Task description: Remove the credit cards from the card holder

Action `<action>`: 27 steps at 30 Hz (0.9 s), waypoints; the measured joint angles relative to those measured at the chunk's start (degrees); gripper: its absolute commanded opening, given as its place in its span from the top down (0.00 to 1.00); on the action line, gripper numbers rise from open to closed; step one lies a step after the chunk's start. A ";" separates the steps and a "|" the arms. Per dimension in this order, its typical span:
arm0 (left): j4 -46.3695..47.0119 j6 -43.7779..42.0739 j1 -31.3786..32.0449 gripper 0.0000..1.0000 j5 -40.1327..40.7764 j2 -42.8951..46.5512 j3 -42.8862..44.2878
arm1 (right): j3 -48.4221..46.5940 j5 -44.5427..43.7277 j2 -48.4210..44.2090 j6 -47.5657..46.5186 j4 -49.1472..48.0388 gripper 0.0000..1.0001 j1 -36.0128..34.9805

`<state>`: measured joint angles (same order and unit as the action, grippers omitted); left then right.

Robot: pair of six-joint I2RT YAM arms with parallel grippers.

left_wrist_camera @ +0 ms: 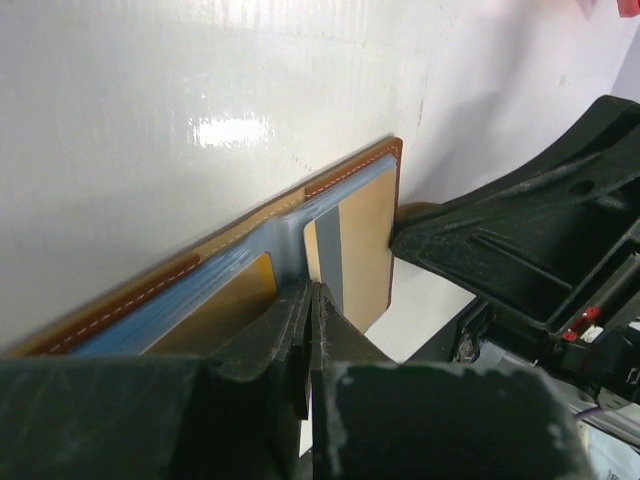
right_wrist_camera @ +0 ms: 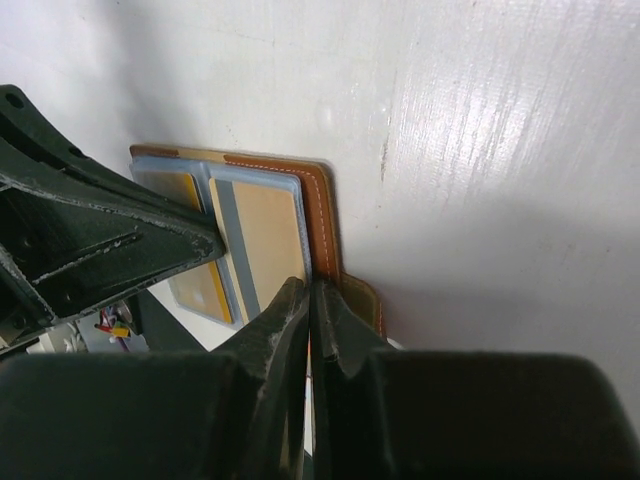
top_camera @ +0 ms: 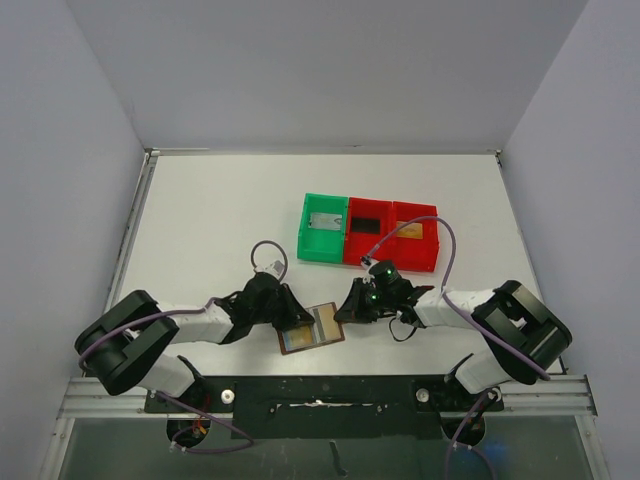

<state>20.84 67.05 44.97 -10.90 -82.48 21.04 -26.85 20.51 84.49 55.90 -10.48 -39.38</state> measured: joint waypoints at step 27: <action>-10.21 -3.28 -0.44 0.85 -0.13 8.33 0.59 | -0.07 -2.47 -1.88 0.20 2.95 0.86 0.02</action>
<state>10.63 63.77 44.53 -11.03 -74.15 21.63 -26.92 18.04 82.61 56.10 -7.53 -39.35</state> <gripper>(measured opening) 0.082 0.076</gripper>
